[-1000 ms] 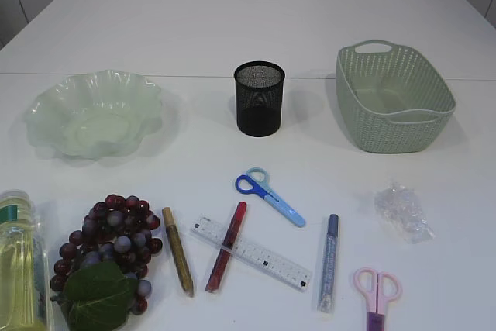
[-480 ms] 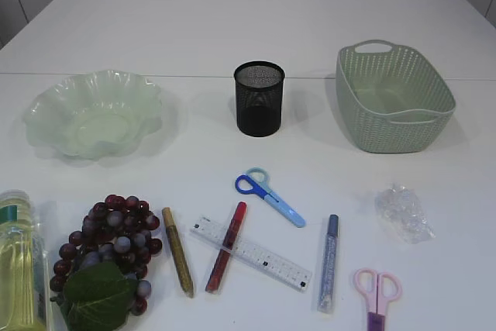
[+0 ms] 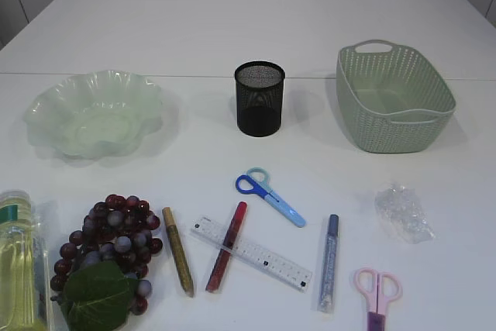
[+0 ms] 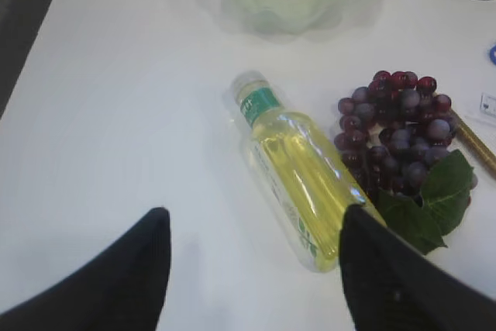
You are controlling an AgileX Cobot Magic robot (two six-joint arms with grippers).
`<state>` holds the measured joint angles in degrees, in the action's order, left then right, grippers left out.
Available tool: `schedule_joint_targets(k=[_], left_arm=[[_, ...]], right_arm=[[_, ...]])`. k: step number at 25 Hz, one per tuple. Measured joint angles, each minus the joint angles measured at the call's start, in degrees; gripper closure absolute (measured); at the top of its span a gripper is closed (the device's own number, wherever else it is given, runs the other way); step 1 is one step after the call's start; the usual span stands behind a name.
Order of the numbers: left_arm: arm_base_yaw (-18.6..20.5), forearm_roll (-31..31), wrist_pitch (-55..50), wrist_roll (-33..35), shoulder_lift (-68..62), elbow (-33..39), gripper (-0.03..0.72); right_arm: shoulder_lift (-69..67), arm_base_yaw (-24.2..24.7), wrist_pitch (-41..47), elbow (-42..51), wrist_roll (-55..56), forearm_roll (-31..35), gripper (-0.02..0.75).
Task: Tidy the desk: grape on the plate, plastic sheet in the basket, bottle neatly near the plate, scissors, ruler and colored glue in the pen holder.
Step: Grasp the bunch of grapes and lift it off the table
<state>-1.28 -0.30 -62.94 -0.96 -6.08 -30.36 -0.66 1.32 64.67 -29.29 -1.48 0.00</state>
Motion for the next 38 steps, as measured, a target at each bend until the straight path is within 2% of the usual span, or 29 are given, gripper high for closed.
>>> schedule_joint_targets(k=[5, 9, 17, 20, 24, 30, 33, 38], left_arm=[[0.0, -1.2, 7.0, 0.0, -11.6, -2.6, 0.196], [0.0, -3.7, 12.1, 0.0, -22.3, -4.4, 0.196], [-0.1, -17.1, 25.5, 0.0, -43.5, -6.1, 0.200], [-1.0, -18.4, 26.3, 0.0, -49.2, -9.0, 0.201], [-4.6, -19.3, 24.5, 0.0, -54.5, -14.7, 0.201], [-14.1, -20.7, 18.2, -1.0, -64.2, -21.8, 0.201], [-18.2, -21.0, 20.7, -6.2, -68.3, -22.6, 0.201], [-23.0, -20.5, 25.7, -20.0, -76.2, -22.6, 0.201]], right_arm=[[-8.2, 0.0, -6.2, -2.4, 0.0, 0.3, 0.190], [-16.8, 0.0, -7.2, -5.1, 0.0, 1.2, 0.190], [-32.4, 0.0, -8.7, -11.3, 0.0, 2.7, 0.190], [-37.9, 0.0, -9.4, -14.1, 0.0, 3.0, 0.190], [-44.8, 0.0, -9.7, -16.9, 0.0, 4.9, 0.190], [-53.0, 0.0, -9.9, -18.8, -1.6, 7.6, 0.190], [-54.9, 0.0, -9.9, -18.9, -1.8, 7.7, 0.190], [-56.5, 0.0, -10.5, -18.9, -2.2, 7.8, 0.190]])
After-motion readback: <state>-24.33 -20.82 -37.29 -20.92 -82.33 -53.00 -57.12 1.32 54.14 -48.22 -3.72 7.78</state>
